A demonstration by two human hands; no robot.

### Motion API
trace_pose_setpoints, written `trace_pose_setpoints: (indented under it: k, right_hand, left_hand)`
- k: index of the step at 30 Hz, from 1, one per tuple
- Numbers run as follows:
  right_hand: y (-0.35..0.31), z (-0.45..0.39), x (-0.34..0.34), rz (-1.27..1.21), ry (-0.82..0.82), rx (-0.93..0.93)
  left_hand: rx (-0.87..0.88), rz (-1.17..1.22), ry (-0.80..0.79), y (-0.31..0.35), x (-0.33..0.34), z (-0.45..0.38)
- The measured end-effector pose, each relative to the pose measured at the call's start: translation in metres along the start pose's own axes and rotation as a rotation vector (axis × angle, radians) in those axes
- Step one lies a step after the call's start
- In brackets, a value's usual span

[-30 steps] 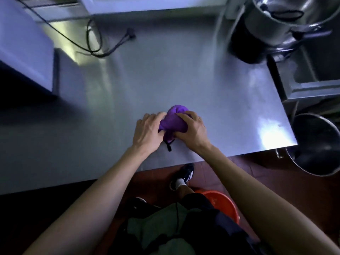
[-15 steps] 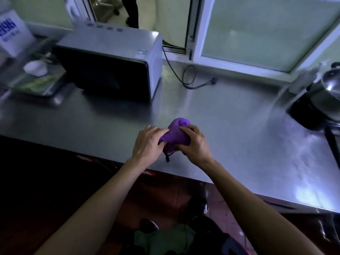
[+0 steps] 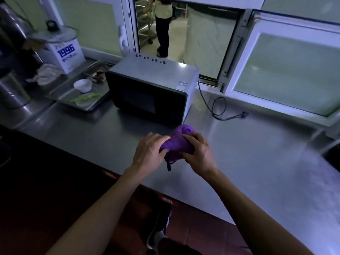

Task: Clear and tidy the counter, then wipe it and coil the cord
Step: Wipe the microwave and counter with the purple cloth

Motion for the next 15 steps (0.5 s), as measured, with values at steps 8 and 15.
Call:
trace_pose_setpoints:
  k: [8, 15]
  right_hand:
    - [-0.013, -0.078, 0.031, -0.041, 0.073, -0.021]
    - [-0.008, -0.179, 0.031, -0.012, 0.169, -0.001]
  left_hand:
    - [0.017, -0.047, -0.007, -0.051, -0.003, -0.071]
    - [0.098, -0.062, 0.001, -0.077, 0.004, -0.176]
Point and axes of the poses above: each hand's wrist, its own z-axis away from the middle knuckle, its own x-axis out of the palm, y = z × x, the point moved 2 cm from there along -z, towards the middle knuckle, and after that the axes turned 7 degrees about y, right-handed, at the moved point
